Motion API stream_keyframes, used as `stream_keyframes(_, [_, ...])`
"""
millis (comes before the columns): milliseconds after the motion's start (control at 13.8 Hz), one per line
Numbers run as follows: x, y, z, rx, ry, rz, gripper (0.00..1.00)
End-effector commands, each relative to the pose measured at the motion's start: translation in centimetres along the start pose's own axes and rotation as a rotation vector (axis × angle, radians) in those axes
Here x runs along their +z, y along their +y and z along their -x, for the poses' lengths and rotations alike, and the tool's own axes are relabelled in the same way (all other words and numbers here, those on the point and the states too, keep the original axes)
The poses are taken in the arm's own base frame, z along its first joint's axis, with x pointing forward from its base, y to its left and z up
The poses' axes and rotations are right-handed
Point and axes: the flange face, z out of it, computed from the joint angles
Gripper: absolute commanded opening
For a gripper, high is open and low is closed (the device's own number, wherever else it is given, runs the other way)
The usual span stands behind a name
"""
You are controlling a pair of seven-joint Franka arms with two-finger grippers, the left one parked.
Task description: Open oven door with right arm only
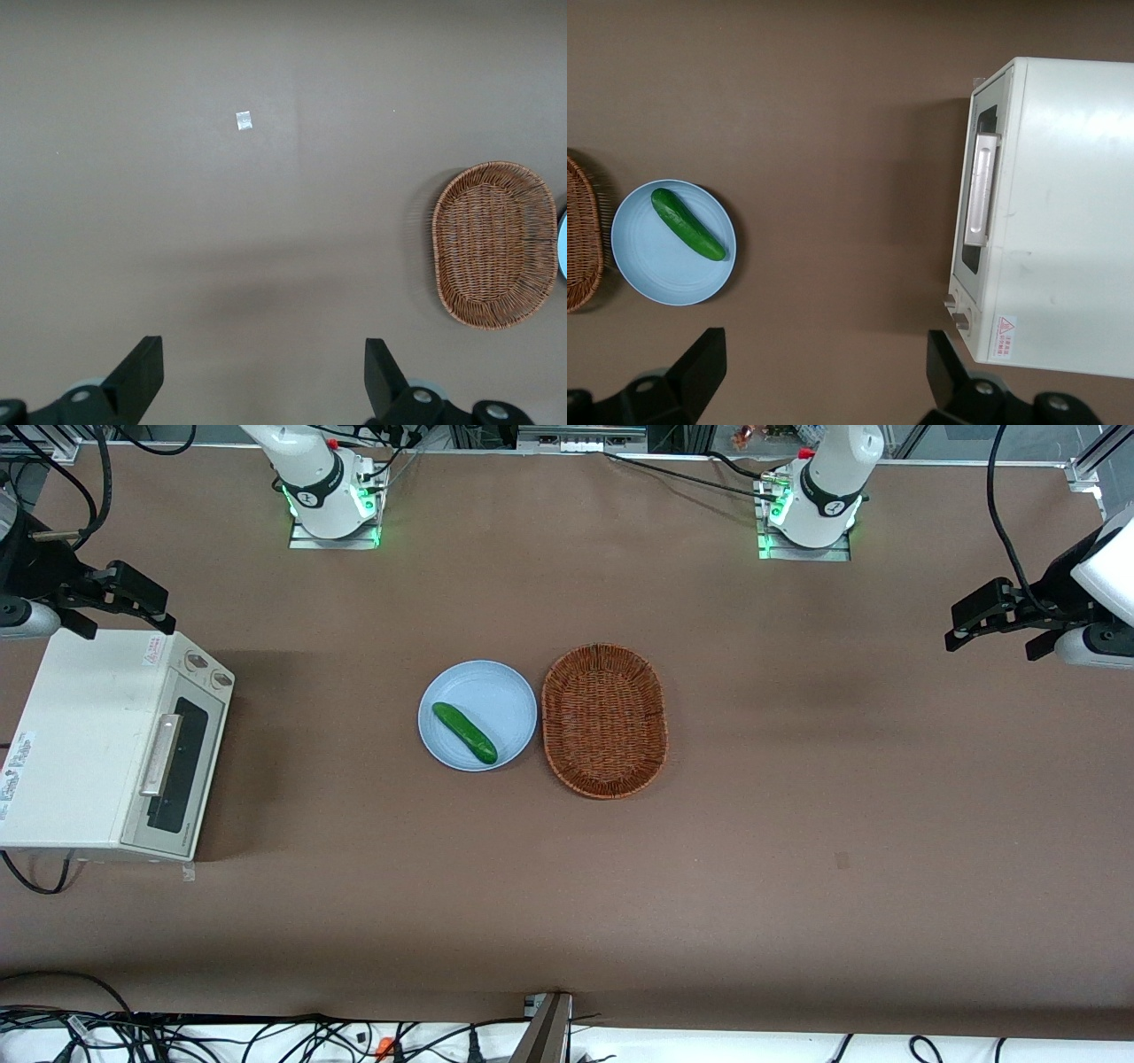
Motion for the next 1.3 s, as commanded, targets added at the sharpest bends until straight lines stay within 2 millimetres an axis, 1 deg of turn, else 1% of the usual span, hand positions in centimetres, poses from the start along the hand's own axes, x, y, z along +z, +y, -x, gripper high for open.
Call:
stream_keyframes(0, [-0.4, -0.1, 1.0, 0.003, -0.05, -0.02, 1.0])
stream_keyframes(217, [-0.5, 0.0, 0.9, -0.019, -0.044, -0.004, 1.0])
stream_keyframes(507, [-0.1, 0.3, 1.0, -0.109, -0.061, 0.017, 1.0])
stream_keyframes(797, [0.0, 0.4, 1.0, -0.112, -0.063, 0.024, 1.0])
stream_keyframes(1232, [1.0, 0.7, 0.9, -0.111, -0.08, 0.047, 1.0])
